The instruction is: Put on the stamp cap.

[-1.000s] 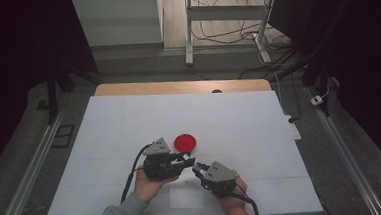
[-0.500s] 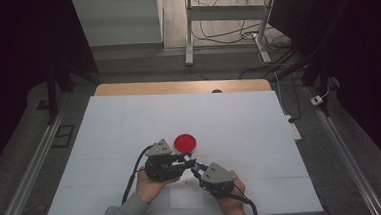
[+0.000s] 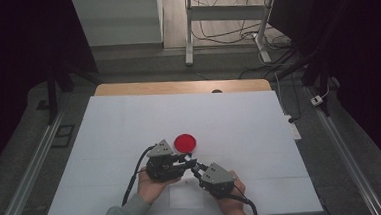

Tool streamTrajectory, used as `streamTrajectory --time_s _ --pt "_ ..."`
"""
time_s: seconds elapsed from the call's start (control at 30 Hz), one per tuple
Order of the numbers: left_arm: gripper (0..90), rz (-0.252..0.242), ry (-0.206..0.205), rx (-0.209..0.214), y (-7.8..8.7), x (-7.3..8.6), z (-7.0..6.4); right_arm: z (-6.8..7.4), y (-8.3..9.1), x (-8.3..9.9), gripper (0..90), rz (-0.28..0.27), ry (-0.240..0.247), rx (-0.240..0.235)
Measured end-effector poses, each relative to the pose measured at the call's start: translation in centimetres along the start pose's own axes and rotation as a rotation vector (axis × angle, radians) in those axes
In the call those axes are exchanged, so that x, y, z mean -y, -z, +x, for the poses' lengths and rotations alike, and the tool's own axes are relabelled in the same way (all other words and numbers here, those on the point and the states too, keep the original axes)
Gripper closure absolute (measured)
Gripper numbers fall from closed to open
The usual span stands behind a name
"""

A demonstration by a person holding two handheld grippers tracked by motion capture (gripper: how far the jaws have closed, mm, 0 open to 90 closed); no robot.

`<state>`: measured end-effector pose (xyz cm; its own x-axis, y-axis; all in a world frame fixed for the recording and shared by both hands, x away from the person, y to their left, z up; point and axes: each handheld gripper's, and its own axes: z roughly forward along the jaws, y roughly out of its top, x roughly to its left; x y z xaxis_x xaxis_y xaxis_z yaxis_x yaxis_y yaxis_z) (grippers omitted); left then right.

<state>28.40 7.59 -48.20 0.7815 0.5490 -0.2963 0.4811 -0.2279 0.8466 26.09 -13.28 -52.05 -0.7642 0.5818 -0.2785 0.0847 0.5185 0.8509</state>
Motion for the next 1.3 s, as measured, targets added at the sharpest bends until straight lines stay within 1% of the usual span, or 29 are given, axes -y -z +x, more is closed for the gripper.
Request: streamTrajectory --time_s 0.13,0.3,0.5,0.63,0.83,0.93,0.97,1.3 --pt "66.9 -0.003 0.006 -0.005 -0.08 0.05 0.01 0.14 -0.02 -0.02 73.4 0.003 0.005 0.008" --pt "66.9 -0.002 0.008 -0.011 -0.23 0.18 -0.04 0.31 -0.11 -0.05 73.5 0.018 0.014 0.037" --pt "66.9 -0.013 0.023 -0.007 -0.22 0.22 -0.01 0.34 -0.07 -0.09 73.5 0.015 0.01 0.04" --pt "67.0 -0.017 0.029 0.0 -0.18 0.21 0.05 0.35 -0.03 -0.08 73.6 0.003 0.008 0.04" --pt "67.0 -0.016 0.032 0.004 -0.23 0.24 0.04 0.38 0.06 -0.07 73.6 0.002 0.011 0.045" --pt "67.1 -0.015 0.031 0.006 -0.23 0.24 0.04 0.41 0.05 -0.02 73.7 -0.009 0.009 0.047" --pt "67.0 -0.016 0.033 0.008 -0.22 0.24 0.06 0.42 0.1 -0.04 73.7 -0.002 0.012 0.049" --pt "67.1 -0.032 0.048 0.016 -0.08 0.16 0.04 0.48 0.28 0.0 73.9 -0.025 0.016 0.066"
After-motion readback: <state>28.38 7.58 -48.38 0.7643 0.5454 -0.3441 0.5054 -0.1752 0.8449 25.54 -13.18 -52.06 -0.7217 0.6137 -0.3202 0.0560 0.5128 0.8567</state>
